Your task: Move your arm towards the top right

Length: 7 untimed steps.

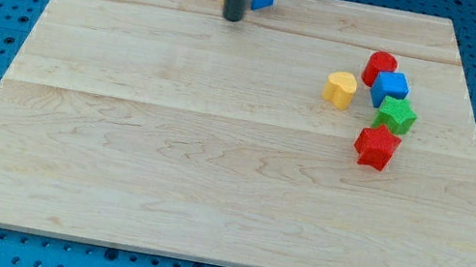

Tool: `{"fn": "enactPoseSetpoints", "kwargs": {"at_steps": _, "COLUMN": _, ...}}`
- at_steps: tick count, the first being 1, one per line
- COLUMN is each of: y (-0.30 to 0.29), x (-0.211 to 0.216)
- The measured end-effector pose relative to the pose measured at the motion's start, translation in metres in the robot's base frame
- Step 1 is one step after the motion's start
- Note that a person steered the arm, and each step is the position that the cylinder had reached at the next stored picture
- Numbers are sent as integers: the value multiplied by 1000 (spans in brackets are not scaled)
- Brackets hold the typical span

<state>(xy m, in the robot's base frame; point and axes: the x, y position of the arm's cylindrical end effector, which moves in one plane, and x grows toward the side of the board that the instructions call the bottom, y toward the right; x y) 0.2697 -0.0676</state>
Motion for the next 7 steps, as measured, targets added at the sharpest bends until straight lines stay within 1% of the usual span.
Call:
{"fn": "enactPoseSetpoints", "kwargs": {"at_steps": 2, "y": -68, "x": -4}}
{"fn": "enactPoseSetpoints", "kwargs": {"at_steps": 3, "y": -3, "x": 1}}
{"fn": "enactPoseSetpoints", "kwargs": {"at_steps": 4, "y": 37, "x": 22}}
{"fn": "enactPoseSetpoints", "kwargs": {"at_steps": 5, "y": 101, "x": -23}}
{"fn": "enactPoseSetpoints", "kwargs": {"at_steps": 6, "y": 138, "x": -78}}
{"fn": "enactPoseSetpoints", "kwargs": {"at_steps": 7, "y": 161, "x": -77}}
